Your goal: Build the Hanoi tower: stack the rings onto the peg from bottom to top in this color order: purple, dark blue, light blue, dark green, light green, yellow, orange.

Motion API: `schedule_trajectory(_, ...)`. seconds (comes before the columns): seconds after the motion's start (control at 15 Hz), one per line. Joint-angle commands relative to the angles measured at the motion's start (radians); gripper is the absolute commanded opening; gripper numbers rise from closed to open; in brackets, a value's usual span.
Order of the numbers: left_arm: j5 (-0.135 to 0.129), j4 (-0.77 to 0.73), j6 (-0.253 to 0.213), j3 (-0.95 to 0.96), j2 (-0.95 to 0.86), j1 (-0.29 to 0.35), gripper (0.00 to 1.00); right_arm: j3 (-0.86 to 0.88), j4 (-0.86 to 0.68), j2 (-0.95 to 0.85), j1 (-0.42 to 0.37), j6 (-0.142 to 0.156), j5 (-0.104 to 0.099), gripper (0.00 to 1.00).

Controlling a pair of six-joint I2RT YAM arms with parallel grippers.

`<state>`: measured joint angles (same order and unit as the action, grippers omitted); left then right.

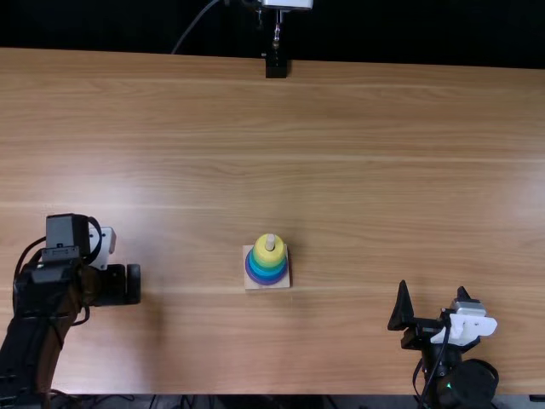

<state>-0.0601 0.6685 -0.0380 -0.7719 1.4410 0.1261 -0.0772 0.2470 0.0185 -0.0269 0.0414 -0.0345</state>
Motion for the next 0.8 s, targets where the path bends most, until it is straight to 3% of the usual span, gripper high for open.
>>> schedule_trajectory(0.0,-0.017,-0.002,-0.008,-0.055,0.013,0.012,1.00,0.063,0.069,-0.019,-0.010,-0.001,-0.013,1.00)
schedule_trajectory(0.4,-0.019,-0.008,-0.012,-0.083,0.073,0.020,1.00,0.063,0.069,-0.019,-0.010,-0.001,-0.013,1.00)
schedule_trajectory(0.6,-0.015,-0.008,-0.060,-0.106,0.094,0.027,1.00,0.063,0.069,-0.019,-0.010,-0.001,-0.013,1.00)
schedule_trajectory(0.73,-0.015,-0.008,-0.063,-0.106,0.119,0.030,1.00,0.063,0.069,-0.019,-0.010,-0.001,-0.013,1.00)
